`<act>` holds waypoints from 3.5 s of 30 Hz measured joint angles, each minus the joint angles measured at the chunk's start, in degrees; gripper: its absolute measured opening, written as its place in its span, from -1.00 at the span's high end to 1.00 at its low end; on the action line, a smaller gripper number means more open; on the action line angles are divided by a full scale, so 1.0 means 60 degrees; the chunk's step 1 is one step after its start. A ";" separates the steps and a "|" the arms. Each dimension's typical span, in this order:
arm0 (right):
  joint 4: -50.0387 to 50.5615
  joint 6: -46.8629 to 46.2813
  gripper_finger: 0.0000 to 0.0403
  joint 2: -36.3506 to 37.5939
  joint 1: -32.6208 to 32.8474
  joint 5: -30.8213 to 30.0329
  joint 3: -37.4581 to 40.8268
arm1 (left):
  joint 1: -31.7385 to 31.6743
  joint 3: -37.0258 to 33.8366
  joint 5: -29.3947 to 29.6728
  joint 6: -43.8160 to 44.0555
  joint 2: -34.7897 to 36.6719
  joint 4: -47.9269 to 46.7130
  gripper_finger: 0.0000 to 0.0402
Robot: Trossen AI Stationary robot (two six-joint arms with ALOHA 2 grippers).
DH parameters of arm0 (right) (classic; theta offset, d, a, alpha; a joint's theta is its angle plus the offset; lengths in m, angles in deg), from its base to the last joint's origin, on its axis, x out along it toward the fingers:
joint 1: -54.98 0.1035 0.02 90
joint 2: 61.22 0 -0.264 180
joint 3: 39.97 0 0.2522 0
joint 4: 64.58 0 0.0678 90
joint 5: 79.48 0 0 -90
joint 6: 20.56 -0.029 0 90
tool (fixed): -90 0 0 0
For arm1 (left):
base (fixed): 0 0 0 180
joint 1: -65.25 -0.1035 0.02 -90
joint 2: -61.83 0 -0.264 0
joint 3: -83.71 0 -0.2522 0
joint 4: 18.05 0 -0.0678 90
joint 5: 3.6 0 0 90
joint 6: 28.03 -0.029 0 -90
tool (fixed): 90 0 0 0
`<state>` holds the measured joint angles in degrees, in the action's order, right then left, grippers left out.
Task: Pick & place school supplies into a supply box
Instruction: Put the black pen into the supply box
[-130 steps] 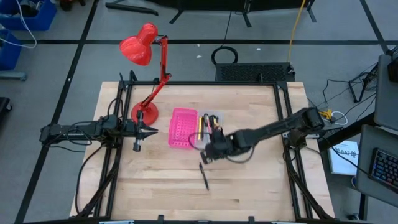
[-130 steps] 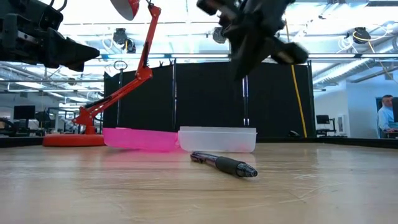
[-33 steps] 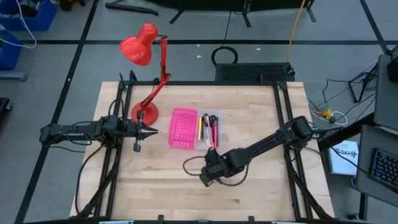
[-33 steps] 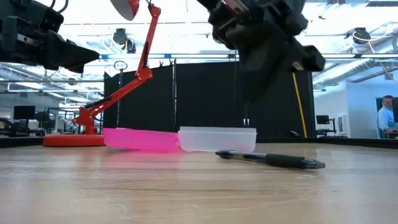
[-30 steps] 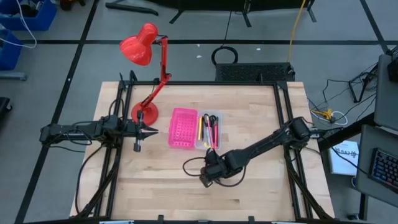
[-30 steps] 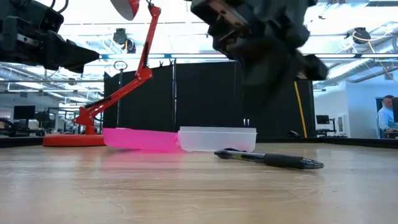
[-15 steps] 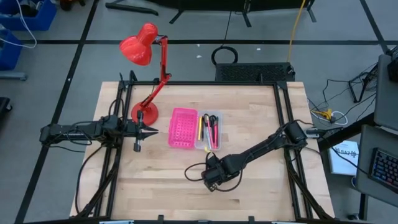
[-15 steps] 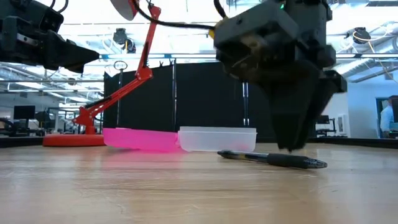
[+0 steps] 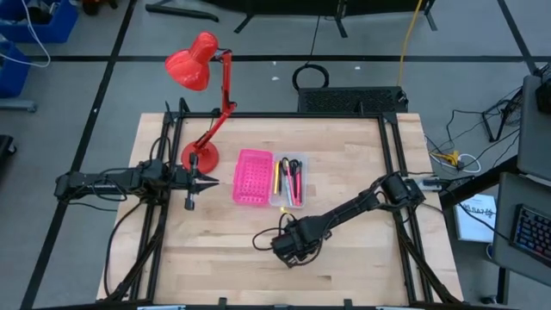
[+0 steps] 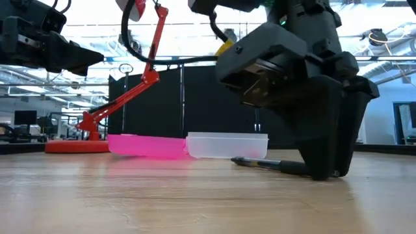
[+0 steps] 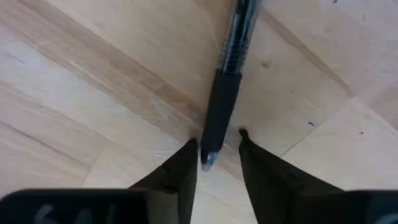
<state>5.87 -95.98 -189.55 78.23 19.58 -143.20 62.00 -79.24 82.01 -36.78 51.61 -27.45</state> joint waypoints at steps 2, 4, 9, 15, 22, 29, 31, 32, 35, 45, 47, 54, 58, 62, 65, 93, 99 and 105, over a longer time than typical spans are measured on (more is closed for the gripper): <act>0.0073 0.0212 0.46 -0.0041 -0.0039 0.0008 -0.0004 | 0.0000 0.0000 0.0000 0.0000 -0.0003 0.0003 0.78; -0.0077 0.0266 0.57 -0.0041 -0.0057 -0.0194 -0.0002 | 0.0000 0.0000 0.0000 0.0000 0.0000 0.0010 0.78; -0.0475 0.0614 0.92 0.0076 -0.0154 -0.0233 0.0073 | 0.0000 0.0000 -0.0001 0.0000 -0.0001 0.0009 0.78; -0.0794 0.0619 0.96 0.0409 -0.0096 -0.0522 0.0098 | 0.0000 0.0000 -0.0004 0.0001 -0.0001 0.0010 0.78; -0.1206 -0.0157 0.99 0.1613 0.0293 -0.2555 0.0160 | 0.0000 0.0000 -0.0004 0.0000 0.0000 0.0010 0.78; -0.1333 -0.0591 0.99 0.2419 0.0487 -0.2928 0.0117 | 0.0000 0.0000 -0.0004 0.0044 0.0000 0.0014 0.78; -0.1380 -0.0528 0.99 0.2411 0.0535 -0.2810 0.0124 | 0.0000 0.0000 -0.0004 0.0044 0.0000 0.0014 0.78; -0.1412 -0.0410 0.99 0.2439 0.0547 -0.2771 0.0121 | 0.0000 0.0000 -0.0004 0.0044 0.0000 0.0012 0.78; -0.1659 0.1004 0.99 0.2463 0.0549 -0.2692 0.0117 | 0.0000 0.0000 -0.0004 0.0016 0.0000 0.0014 0.78; -0.4216 0.7391 0.99 0.2465 -0.0050 -0.3002 0.0091 | 0.0000 0.0000 -0.0004 -0.0004 0.0000 0.0018 0.78; -0.4081 0.7954 0.95 0.2465 -0.0230 -0.2963 0.0091 | 0.0000 0.0000 -0.0004 -0.0015 0.0000 0.0018 0.78; -0.4017 0.9649 0.53 0.2465 -0.0421 -0.2672 0.0521 | 0.0000 0.0000 0.0000 -0.0319 0.0000 0.0020 0.78; -0.4252 1.0314 0.29 0.2465 -0.0431 -0.2477 0.0857 | 0.0000 0.0000 0.0000 -0.0324 0.0000 0.0021 0.78; -0.4764 1.0721 0.17 0.2371 -0.0424 -0.2484 0.1222 | 0.0000 0.0000 0.0000 -0.0305 0.0000 0.0021 0.78; -0.5564 1.1084 0.17 0.2378 -0.0424 -0.2488 0.1624 | 0.0000 0.0000 0.0000 -0.0270 0.0000 0.0021 0.78; -0.7827 0.9942 0.89 0.0878 -0.0586 -0.1104 0.3013 | -0.0006 0.0004 0.0071 0.0011 -0.0181 -0.0276 0.78; -0.7568 0.9255 0.90 0.1572 -0.0556 -0.1229 0.2983 | -0.0007 0.0004 0.0066 0.0016 -0.0233 -0.0223 0.78; -0.7154 0.8797 0.90 0.2889 -0.0515 -0.2188 0.3056 | -0.0006 0.0004 0.0064 0.0080 -0.0233 -0.0209 0.78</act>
<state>-37.06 -43.20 -172.22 75.14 6.46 -124.86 61.97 -79.22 82.40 -36.30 50.21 -28.70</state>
